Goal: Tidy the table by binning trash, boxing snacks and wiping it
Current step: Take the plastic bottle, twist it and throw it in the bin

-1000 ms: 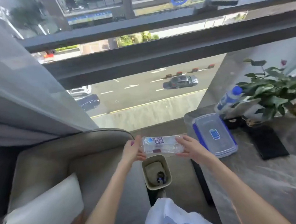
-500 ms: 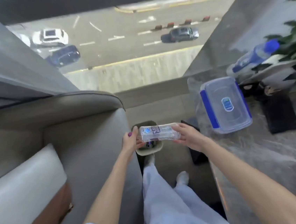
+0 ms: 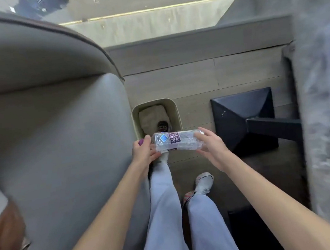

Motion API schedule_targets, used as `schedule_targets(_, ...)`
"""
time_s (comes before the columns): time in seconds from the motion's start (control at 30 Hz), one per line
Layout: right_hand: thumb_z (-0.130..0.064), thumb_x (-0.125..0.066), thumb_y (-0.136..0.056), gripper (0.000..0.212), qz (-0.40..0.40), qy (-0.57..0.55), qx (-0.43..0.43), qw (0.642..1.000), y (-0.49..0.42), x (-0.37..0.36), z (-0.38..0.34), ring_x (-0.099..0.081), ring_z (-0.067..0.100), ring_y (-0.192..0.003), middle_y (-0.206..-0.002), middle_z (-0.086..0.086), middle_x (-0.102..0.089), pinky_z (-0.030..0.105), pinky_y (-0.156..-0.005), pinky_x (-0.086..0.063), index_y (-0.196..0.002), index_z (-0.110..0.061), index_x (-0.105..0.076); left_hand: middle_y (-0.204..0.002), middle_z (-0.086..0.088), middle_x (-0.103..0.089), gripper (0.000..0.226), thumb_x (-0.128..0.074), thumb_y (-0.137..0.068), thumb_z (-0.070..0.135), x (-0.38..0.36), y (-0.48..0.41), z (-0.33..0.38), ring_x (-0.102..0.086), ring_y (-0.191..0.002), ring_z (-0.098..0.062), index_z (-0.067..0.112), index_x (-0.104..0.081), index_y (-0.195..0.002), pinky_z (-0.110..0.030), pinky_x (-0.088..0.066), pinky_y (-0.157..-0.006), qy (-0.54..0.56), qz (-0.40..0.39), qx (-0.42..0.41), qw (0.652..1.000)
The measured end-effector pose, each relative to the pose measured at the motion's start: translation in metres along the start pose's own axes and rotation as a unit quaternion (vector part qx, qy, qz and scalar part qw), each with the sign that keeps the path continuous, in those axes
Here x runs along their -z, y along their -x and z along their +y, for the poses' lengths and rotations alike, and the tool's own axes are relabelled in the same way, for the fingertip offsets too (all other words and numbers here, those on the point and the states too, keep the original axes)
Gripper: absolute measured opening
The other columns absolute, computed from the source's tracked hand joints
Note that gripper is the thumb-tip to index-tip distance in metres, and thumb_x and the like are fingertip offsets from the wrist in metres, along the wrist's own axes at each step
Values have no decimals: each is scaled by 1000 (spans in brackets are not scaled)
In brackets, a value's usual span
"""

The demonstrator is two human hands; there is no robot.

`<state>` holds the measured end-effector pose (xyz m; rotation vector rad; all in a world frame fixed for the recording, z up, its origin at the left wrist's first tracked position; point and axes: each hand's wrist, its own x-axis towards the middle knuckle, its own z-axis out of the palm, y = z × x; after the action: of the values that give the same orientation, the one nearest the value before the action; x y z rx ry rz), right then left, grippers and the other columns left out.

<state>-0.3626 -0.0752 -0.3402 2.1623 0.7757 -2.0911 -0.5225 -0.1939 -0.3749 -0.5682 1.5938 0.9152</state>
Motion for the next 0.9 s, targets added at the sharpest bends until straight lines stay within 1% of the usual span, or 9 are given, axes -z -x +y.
schedule_targets(0.1, -21, -60, -94, 46, -6, 23, -19, 1000, -48, 2, 22, -59, 26, -121, -135, 8, -58, 43, -106, -46, -138, -16, -47, -92, -11, -60, 38, -45, -100, 26, -8, -48, -14, -61, -70, -18, 3, -42, -130, -28, -55, -70, 5, 17, 30, 999)
schedule_targets(0.23, -22, -60, -93, 41, 7, 3, -37, 999, -105, -3, 45, -63, 22, -113, -127, 8, -63, 43, -104, -47, -133, -19, -50, -82, -5, -59, 25, -46, -98, 25, -20, -105, -24, -59, -69, -17, 10, -46, -117, -25, -53, -66, 4, 38, 41, 998)
schedule_targets(0.4, -25, -63, -91, 39, -8, 2, -53, 999, -153, -8, 59, -67, 22, -101, -116, 8, -67, 39, -92, -55, -127, -14, -52, -83, -9, -63, 11, -48, -99, 19, -25, -158, -20, -59, -71, -17, 11, -48, -107, -27, -51, -69, 43, 25, 91, 995)
schedule_targets(0.5, -29, -65, -90, 38, -16, 7, -60, 998, -171, -15, 67, -67, 24, -105, -121, 9, -65, 41, -93, -55, -123, -15, -53, -100, -11, -63, 21, -47, -99, 19, -27, -185, -12, -58, -73, -16, 12, -52, -118, -29, -50, -76, 30, 25, 95, 995)
schedule_targets(0.6, -32, -65, -90, 35, -13, 14, -74, 997, -182, -25, 72, -67, 24, -101, -123, 10, -64, 38, -85, -56, -118, -17, -52, -109, -11, -62, 37, -47, -99, 20, -31, -205, -5, -57, -70, -16, 4, -50, -133, -25, -50, -70, 10, 39, 80, 996)
schedule_targets(0.67, -33, -65, -89, 33, -13, 14, -89, 996, -186, -31, 72, -66, 25, -104, -125, 11, -62, 37, -83, -56, -115, -18, -51, -111, -12, -65, 36, -47, -99, 19, -35, -213, 1, -59, -71, -17, 3, -52, -131, -26, -52, -75, -13, 49, 67, 996)
schedule_targets(0.77, -38, -65, -88, 36, -16, 30, -103, 994, -190, -35, 71, -62, 28, -115, -127, 10, -58, 36, -86, -54, -115, -20, -50, -120, -16, -67, 20, -50, -97, 21, -38, -220, 8, -62, -77, -20, 7, -53, -111, -29, -53, -82, -54, 77, 44, 995)
schedule_targets(0.83, -40, -64, -89, 38, -23, 46, -100, 994, -190, -37, 68, -61, 25, -113, -128, 8, -57, 31, -81, -54, -118, -20, -50, -119, -14, -66, 19, -49, -98, 25, -38, -224, 12, -63, -81, -20, 10, -52, -109, -30, -54, -81, -70, 74, 48, 994)
schedule_targets(0.9, -44, -60, -90, 53, -45, 75, -90, 992, -189, -39, 66, -58, 21, -116, -136, 4, -52, 31, -85, -53, -135, -23, -44, -126, -10, -61, 32, -45, -98, 31, -35, -226, 13, -63, -106, -24, 7, -51, -118, -35, -51, -93, -92, 66, 61, 992)
